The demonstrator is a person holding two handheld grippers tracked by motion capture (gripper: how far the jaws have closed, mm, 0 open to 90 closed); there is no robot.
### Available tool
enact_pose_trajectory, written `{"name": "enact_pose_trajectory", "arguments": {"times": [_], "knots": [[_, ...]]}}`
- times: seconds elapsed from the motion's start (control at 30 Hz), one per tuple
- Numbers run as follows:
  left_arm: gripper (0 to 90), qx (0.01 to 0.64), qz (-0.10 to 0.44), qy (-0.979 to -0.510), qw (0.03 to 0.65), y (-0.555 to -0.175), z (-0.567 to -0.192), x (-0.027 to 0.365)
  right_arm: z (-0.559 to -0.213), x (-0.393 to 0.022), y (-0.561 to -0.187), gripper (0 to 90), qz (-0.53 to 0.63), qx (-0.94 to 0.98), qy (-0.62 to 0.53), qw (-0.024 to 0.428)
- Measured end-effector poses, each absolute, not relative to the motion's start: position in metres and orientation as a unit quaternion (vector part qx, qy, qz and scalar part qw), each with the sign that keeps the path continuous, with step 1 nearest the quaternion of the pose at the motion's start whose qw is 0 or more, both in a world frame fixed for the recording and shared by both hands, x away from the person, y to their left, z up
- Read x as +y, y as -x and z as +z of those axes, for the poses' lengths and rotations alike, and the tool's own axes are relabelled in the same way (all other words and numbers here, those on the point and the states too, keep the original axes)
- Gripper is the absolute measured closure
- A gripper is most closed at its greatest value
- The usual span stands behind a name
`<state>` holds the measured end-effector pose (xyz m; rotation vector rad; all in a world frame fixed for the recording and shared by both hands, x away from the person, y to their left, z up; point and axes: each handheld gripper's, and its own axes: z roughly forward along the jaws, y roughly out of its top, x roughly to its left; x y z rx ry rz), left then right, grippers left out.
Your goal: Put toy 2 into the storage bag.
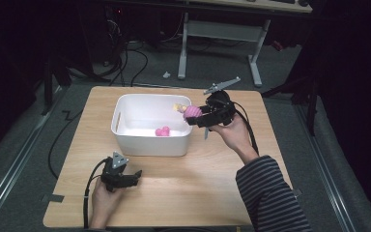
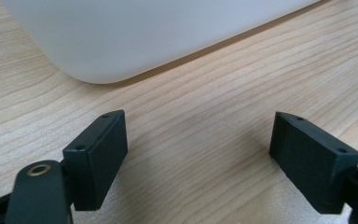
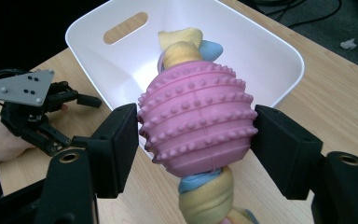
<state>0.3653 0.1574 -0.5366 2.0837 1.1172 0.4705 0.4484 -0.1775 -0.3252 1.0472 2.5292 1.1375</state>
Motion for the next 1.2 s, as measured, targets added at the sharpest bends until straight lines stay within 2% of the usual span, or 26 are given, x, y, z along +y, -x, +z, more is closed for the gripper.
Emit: {"name": "enact_pose_trajectory", "arguments": {"times": [1.2], "knots": [[19.2,0.432,0.182,-0.808,0.357,-0.365,-0.537,0.158,-0.349,-0.111,-0.473,33.1,0.370,0.868,-0.325,0.054]]}}
